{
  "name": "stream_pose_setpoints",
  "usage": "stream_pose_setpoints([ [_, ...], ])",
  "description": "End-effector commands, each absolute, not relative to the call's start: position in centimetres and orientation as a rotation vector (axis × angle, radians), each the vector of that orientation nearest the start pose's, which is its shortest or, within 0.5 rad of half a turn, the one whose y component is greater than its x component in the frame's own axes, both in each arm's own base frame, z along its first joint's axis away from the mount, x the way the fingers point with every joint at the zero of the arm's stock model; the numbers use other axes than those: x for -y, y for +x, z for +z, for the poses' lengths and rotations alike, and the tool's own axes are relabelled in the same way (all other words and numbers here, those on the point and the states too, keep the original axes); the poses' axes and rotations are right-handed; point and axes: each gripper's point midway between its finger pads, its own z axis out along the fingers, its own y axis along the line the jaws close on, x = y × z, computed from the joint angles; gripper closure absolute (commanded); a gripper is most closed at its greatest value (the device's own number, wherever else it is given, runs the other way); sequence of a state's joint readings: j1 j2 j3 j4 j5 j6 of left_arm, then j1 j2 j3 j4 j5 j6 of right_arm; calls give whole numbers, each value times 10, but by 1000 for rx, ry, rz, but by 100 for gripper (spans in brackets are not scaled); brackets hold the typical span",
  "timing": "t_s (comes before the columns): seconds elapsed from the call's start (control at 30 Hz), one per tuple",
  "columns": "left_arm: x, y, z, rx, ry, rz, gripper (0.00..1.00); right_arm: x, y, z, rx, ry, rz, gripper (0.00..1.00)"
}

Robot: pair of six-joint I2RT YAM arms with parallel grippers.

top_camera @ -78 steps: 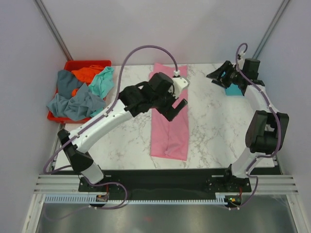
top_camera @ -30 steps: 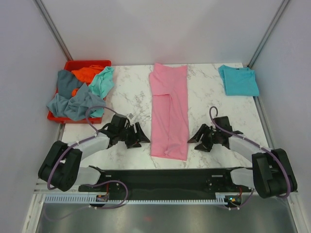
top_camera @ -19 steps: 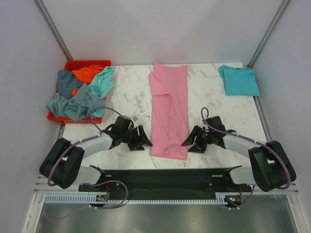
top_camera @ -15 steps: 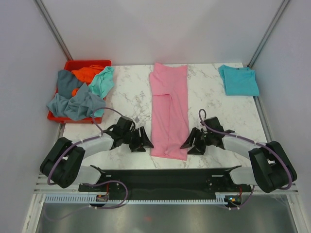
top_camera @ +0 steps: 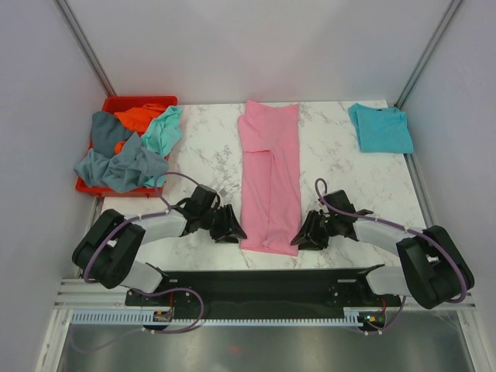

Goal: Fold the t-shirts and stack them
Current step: Fold the tshirt

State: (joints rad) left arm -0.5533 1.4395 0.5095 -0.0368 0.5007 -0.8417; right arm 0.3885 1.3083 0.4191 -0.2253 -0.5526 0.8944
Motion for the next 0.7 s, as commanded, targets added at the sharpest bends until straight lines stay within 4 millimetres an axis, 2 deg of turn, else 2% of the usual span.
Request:
stream_pose_setpoints([
  [0.0, 249, 182, 23, -2786, -187, -1112, 50, -186, 151, 6, -2903, 565, 987, 58],
  [0.17, 253, 178, 22, -2801, -176, -1123, 60, -189, 156, 9, -2874, 541, 1014, 68],
  [0.3, 254, 173, 23, -2810, -162, -1125, 64, -191, 159, 12, -2854, 525, 1033, 76],
  [0.37, 254, 173, 25, -2804, -149, -1126, 73, -192, 161, 14, -2842, 515, 1047, 78],
  [0.47, 254, 173, 26, -2797, -139, -1122, 80, -195, 166, 19, -2810, 484, 1070, 83],
  [0.5, 254, 174, 27, -2793, -135, -1124, 85, -196, 169, 21, -2793, 458, 1076, 91],
  [0.53, 255, 176, 29, -2783, -120, -1124, 95, -197, 172, 25, -2771, 427, 1088, 98],
  [0.67, 262, 188, 48, -2706, -58, -1150, 98, -193, 189, 43, -2665, 306, 1041, 100],
])
